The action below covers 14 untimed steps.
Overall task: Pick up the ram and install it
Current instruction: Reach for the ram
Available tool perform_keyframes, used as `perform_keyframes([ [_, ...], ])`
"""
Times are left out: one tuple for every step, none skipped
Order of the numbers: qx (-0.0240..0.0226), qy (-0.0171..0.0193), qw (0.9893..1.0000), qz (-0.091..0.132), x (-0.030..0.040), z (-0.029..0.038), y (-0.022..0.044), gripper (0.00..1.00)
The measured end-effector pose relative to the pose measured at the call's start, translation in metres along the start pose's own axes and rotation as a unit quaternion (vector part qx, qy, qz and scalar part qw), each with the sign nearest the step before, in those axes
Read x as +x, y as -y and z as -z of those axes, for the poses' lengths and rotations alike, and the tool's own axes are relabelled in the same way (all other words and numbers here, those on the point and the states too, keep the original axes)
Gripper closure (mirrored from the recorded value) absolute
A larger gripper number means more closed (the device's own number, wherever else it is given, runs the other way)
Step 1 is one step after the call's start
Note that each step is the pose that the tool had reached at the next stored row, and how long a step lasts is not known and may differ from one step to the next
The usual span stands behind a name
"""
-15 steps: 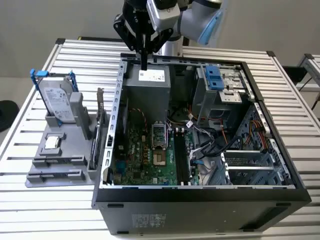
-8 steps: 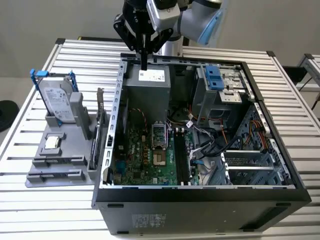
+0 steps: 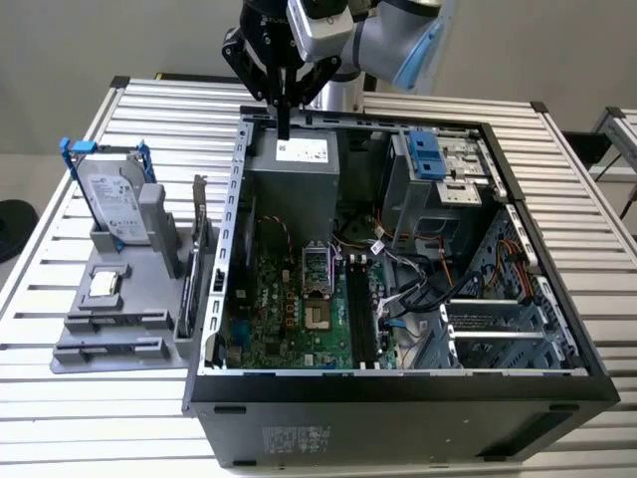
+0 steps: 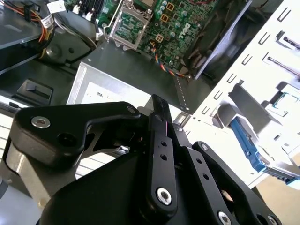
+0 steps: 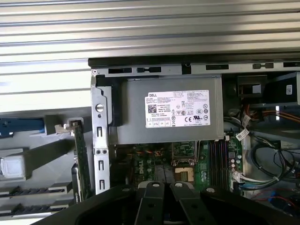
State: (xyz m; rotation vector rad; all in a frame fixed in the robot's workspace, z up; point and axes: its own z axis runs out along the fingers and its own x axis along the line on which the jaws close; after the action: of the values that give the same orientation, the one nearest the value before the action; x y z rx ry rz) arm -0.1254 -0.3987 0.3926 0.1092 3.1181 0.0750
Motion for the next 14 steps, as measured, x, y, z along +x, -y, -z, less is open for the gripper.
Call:
perform_keyframes([
  [0.0000,0.0000,1.0000,0.000,0.0003,0.0000,0.0000,1.00],
  [0.0000,0.0000,1.0000,0.000,0.0006,0.0000,0.0000,1.00],
  [0.0000,0.0000,1.0000,0.000,0.0006,0.0000,0.0001,1.00],
  [0.0000,0.0000,1.0000,0.000,0.0007,0.0000,0.0001,1.00],
  [0.0000,0.0000,1.0000,0.000,0.0008,0.0000,0.0001,1.00],
  [0.0000,0.0000,1.0000,0.000,0.0009,0.0000,0.0001,1.00],
  [0.0000,0.0000,1.0000,0.000,0.0009,0.0000,0.0001,1.00],
  [0.0000,0.0000,1.0000,0.000,0.0015,0.0000,0.0002,1.00],
  [0.0000,0.0000,1.0000,0.000,0.0022,0.0000,0.0002,1.00],
  [0.0000,0.0000,1.0000,0.000,0.0029,0.0001,0.0003,1.00],
  [0.0000,0.0000,1.0000,0.000,0.0039,0.0001,0.0003,1.00],
  [0.0000,0.0000,1.0000,0.000,0.0051,0.0001,0.0004,1.00],
  [0.0000,0.0000,1.0000,0.000,0.0064,0.0002,0.0005,1.00],
  [0.0000,0.0000,1.0000,0.000,0.0077,0.0002,0.0006,1.00],
])
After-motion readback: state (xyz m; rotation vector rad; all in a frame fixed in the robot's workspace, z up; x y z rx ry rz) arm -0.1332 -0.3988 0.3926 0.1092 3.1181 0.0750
